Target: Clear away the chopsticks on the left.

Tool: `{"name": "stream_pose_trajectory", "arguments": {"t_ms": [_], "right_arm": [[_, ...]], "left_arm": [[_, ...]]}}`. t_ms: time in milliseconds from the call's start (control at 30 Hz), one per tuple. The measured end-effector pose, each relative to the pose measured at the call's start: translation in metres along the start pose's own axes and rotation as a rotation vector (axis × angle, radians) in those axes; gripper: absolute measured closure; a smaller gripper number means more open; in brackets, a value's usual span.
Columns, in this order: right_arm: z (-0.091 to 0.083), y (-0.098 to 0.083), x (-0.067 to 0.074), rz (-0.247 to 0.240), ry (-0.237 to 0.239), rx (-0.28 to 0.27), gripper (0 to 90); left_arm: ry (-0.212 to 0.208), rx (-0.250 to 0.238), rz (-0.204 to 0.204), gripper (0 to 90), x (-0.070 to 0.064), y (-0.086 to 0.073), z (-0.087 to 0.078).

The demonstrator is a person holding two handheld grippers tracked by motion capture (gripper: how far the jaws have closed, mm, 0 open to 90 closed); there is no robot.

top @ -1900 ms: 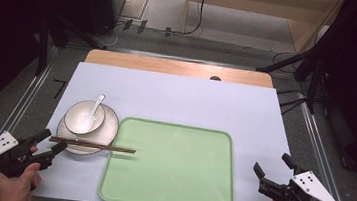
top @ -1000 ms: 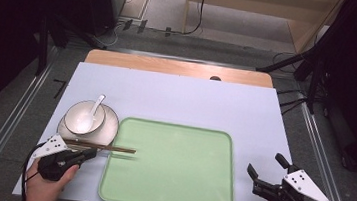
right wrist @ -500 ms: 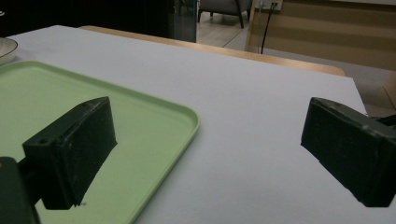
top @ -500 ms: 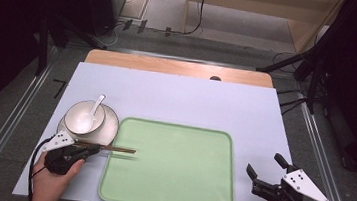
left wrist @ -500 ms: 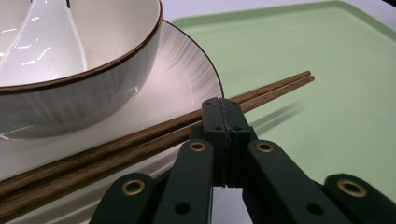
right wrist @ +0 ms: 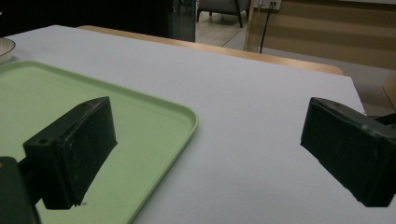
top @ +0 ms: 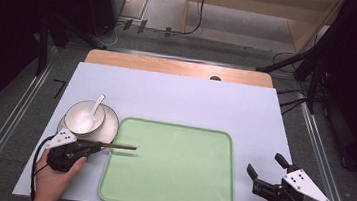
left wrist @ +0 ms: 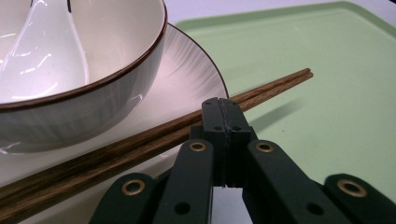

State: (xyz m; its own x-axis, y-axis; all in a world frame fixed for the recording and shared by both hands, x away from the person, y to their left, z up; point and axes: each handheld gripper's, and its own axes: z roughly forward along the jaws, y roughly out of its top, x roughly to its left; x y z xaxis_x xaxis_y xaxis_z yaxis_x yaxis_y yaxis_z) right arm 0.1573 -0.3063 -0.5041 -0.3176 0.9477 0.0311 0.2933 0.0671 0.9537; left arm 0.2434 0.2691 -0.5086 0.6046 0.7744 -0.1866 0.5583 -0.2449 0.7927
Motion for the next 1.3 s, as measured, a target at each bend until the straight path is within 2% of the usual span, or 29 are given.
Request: {"name": "stream_pose_trajectory", "arguments": {"t_ms": [133,333,667,867,1000,1100,1167,1200,1233,1300], "right_arm": [[0.000,0.000,0.000,0.002,-0.001,0.000,3.4],[-0.001,0.000,0.000,0.003,-0.001,-0.001,3.7],[0.000,0.000,0.001,0.002,0.001,0.005,3.9],[0.000,-0.001,0.000,0.006,0.001,0.006,6.2],[0.000,-0.001,0.000,0.001,0.004,0.007,10.3],[0.001,-0.001,0.000,-0.001,0.004,0.012,12.8],[0.000,-0.001,-0.001,0.001,0.003,0.012,12.8],[0.000,-0.001,-0.001,0.001,0.000,0.011,12.8],[0.000,-0.001,-0.001,0.001,0.000,0.009,12.8],[-0.001,-0.001,-0.002,0.005,-0.002,0.007,12.8]], "left_arm": [[0.007,0.004,0.004,90.0,-0.001,0.002,0.004],[0.025,0.014,-0.012,90.0,0.001,0.006,0.011],[0.092,0.041,-0.047,90.0,0.000,0.019,0.026],[0.119,0.051,-0.064,90.0,-0.001,0.024,0.032],[0.112,0.064,-0.063,90.0,0.000,0.025,0.035],[0.080,0.051,-0.055,87.4,0.001,0.024,0.027],[0.040,0.027,-0.056,84.1,0.007,0.022,0.009],[0.040,0.027,-0.056,83.3,0.007,0.022,0.009],[0.026,0.026,-0.055,83.0,0.012,0.019,-0.006],[0.010,0.007,-0.063,83.3,0.018,0.016,-0.020]]}}
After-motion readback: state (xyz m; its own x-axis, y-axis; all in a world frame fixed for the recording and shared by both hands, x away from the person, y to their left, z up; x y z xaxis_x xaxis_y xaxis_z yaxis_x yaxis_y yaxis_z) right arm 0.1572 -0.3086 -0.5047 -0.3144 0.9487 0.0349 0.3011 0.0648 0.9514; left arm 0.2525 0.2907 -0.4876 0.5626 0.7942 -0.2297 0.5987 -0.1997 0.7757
